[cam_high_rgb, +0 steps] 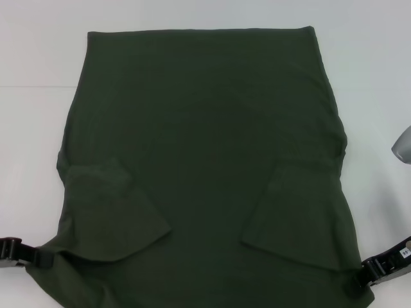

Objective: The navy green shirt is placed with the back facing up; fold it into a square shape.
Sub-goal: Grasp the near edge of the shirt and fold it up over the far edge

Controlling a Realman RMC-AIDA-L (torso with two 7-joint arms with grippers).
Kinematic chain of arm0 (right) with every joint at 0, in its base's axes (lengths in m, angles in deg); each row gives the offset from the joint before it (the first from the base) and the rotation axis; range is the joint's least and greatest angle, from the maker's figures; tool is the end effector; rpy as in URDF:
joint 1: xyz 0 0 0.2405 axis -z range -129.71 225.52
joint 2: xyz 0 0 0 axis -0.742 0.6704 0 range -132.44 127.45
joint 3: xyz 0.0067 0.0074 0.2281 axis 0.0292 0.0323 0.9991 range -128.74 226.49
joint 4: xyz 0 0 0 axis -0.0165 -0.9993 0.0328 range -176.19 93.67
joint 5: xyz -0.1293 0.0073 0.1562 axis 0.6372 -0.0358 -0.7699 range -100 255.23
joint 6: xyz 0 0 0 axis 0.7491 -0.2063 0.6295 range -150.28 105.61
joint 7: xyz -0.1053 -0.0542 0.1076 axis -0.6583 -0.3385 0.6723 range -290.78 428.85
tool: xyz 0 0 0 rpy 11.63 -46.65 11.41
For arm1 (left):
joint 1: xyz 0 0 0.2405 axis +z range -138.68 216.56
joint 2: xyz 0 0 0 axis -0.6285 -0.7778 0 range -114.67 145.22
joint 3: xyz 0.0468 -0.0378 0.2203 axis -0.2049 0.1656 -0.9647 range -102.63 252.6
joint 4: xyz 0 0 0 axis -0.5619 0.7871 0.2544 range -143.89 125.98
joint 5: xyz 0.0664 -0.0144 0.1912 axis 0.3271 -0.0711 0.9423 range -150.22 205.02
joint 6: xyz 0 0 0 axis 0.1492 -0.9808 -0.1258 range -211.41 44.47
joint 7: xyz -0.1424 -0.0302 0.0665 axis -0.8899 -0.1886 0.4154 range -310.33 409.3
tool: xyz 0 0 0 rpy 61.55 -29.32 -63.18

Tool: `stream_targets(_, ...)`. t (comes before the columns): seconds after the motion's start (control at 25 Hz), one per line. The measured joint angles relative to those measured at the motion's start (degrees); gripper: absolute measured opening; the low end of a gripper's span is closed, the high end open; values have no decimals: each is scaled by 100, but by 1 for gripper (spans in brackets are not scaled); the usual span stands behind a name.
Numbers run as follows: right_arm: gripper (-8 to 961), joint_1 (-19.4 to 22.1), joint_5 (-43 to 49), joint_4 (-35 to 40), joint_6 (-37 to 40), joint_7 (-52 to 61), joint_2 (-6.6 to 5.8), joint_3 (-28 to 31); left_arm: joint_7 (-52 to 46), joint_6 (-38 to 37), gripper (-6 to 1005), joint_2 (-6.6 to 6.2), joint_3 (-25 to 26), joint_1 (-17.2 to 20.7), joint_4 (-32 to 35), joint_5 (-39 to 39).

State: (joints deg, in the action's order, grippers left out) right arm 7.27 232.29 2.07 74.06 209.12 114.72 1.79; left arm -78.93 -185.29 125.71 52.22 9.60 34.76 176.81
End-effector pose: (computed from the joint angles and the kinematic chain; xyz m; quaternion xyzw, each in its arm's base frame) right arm 0.2586 0.3046 -0.0014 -0.8083 0.5731 -0.1330 0.0221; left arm -0.3195 0.2729 0.0738 -0.7604 -0.6420 -0.0622 0.0757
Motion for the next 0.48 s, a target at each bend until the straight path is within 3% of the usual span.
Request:
stream_targets(0.16,66,2,-8,-7,215,-336,-31,25,72,-162,15,-25,-3,-1,-42,2)
stream_targets(0.48,66,71,-16,-99,1151,-1220,-125,119,144,-1084,15,-124,-77,121,-91,302)
